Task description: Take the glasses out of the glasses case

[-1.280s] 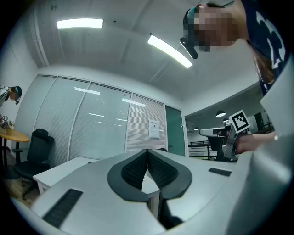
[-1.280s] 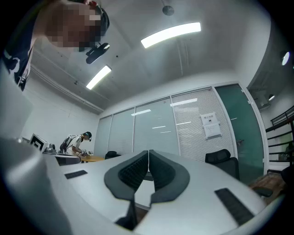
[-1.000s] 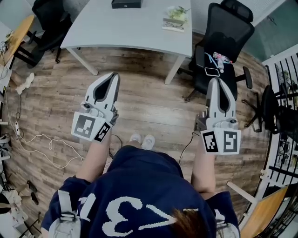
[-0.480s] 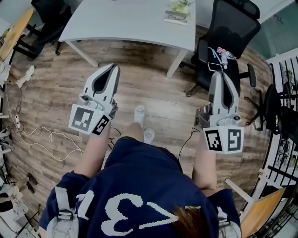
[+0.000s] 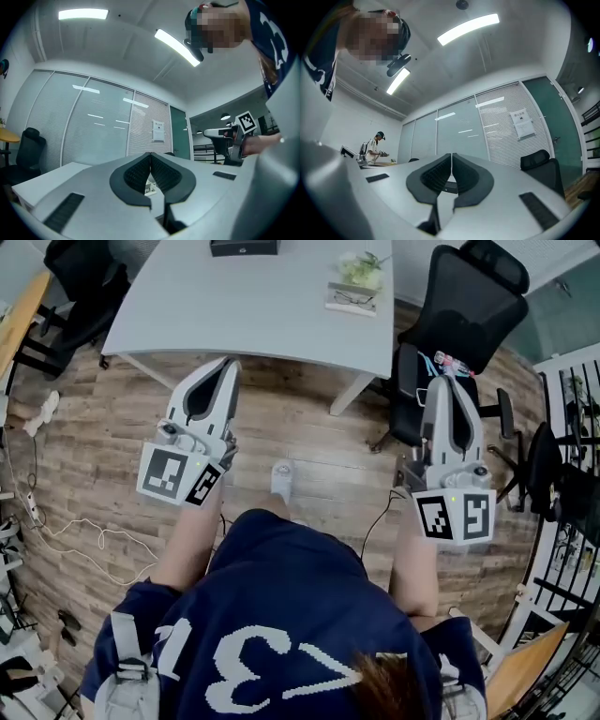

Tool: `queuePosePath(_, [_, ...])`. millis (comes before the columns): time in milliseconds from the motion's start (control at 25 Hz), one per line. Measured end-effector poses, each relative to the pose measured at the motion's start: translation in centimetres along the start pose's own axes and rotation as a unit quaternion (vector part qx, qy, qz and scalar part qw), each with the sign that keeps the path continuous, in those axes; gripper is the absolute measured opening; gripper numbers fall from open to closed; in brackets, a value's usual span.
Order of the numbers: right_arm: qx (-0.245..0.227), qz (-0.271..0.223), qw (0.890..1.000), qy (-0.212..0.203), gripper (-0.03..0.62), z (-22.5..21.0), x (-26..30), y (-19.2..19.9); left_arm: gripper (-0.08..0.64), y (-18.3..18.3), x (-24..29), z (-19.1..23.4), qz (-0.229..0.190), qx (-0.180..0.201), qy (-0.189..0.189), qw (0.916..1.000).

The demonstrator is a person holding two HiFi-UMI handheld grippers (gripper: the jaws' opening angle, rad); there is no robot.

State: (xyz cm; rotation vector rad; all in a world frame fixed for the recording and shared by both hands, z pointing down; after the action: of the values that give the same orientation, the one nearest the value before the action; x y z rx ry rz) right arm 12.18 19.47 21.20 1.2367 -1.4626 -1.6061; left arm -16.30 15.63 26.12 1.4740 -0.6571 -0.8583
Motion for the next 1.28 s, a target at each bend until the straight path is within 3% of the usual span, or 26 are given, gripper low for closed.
queuePosePath(280, [0.006, -0.010, 1.000, 0.008, 0.029, -2.7, 8.6, 0.7, 0.017, -0.1, 7.7, 5.9, -0.004, 0.004, 0.020, 0.9998])
queuePosePath(440, [0.017, -0.004, 1.000, 0.015, 0.028, -4.1, 11.5, 1.6, 0.017, 0.0, 10.5, 7.8, -0.002, 0.015, 0.021, 0.9997])
queuePosePath(680, [0.021, 0.010, 1.000, 0.014, 0.029, -6.5, 14.9, 3.0, 0.017, 1.5, 13.8, 10.0, 0.007, -0.001, 0.012, 0.9999])
queuePosePath(1280, [0.021, -0.031, 0.997, -0.066, 0.029, -17.6, 28.7, 2.6, 0.017, 1.6, 27.4, 13.1, -0.013, 0.023, -0.052, 0.9983])
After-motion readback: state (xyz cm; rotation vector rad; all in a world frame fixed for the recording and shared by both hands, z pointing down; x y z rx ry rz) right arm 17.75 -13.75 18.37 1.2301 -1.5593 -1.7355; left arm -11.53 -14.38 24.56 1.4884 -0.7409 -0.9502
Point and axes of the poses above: the fingertips, and each gripper's own axes: x forward along the fingers, z to its left, y out of its underside, the point moved 3 cm from there along -x, backward along the fingers, and after that the axes turned 2 degrees about -y, right-handed, at the moved point
